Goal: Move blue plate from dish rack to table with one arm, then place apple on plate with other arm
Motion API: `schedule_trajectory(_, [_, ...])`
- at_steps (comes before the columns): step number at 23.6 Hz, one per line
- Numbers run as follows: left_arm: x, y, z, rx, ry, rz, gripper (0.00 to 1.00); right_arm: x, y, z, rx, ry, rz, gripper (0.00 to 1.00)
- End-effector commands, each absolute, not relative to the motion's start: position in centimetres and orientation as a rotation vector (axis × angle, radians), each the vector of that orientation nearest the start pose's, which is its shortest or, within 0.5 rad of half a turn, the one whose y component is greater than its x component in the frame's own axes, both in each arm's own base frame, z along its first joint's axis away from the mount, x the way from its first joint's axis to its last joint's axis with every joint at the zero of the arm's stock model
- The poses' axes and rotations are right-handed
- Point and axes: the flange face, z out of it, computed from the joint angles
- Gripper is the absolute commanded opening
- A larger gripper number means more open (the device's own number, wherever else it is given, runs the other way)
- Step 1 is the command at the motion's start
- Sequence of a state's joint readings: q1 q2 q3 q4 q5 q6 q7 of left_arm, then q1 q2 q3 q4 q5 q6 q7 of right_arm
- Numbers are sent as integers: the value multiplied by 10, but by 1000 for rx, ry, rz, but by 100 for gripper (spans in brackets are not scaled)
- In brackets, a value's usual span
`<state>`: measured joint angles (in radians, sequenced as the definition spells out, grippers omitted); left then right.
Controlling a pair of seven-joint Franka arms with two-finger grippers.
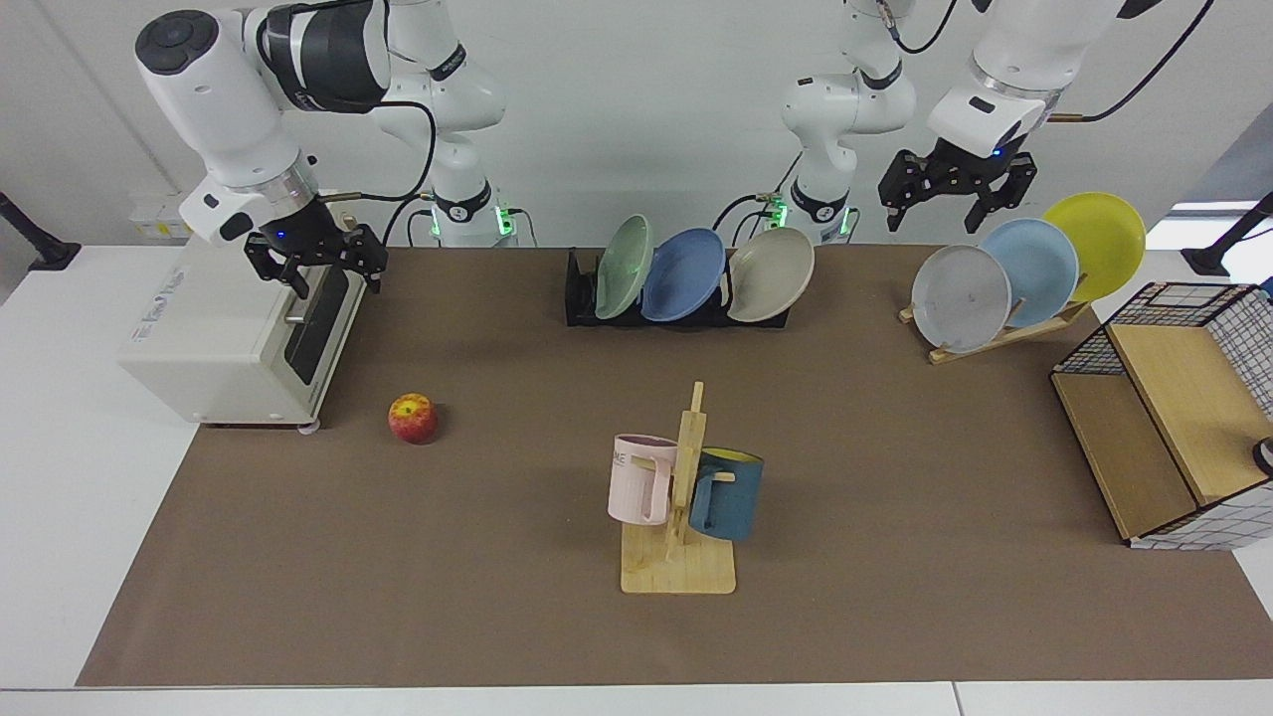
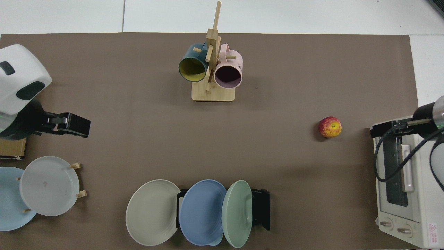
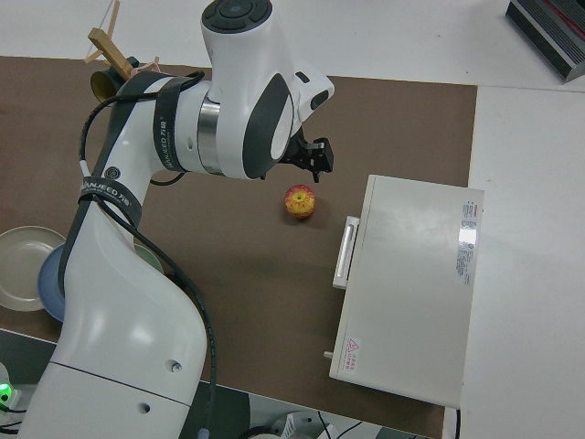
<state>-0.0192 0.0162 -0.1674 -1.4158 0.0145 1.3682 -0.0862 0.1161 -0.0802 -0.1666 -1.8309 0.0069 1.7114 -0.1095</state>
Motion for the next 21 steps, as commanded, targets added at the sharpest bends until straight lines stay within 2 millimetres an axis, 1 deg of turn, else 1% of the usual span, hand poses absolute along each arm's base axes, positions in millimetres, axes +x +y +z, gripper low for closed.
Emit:
schedule_trajectory(1, [522, -93, 669, -3100, 155, 91, 100, 533, -31, 555, -3094, -100, 33, 100])
schedule_trajectory(7, [521, -96, 671, -3100, 159, 86, 100, 533, -31, 555, -3095, -100, 34, 100])
schedule_trajectory(10, [522, -92, 671, -3100, 143, 89, 100, 533, -31, 555, -3095, -100, 34, 100])
schedule_trajectory(15, [518, -93, 672, -3097, 142, 103, 100, 533, -31, 555, -3094, -100, 33, 100])
schedule_trajectory(21, [518, -88, 673, -3097, 127, 102, 100, 533, -31, 555, -3095, -100, 34, 100])
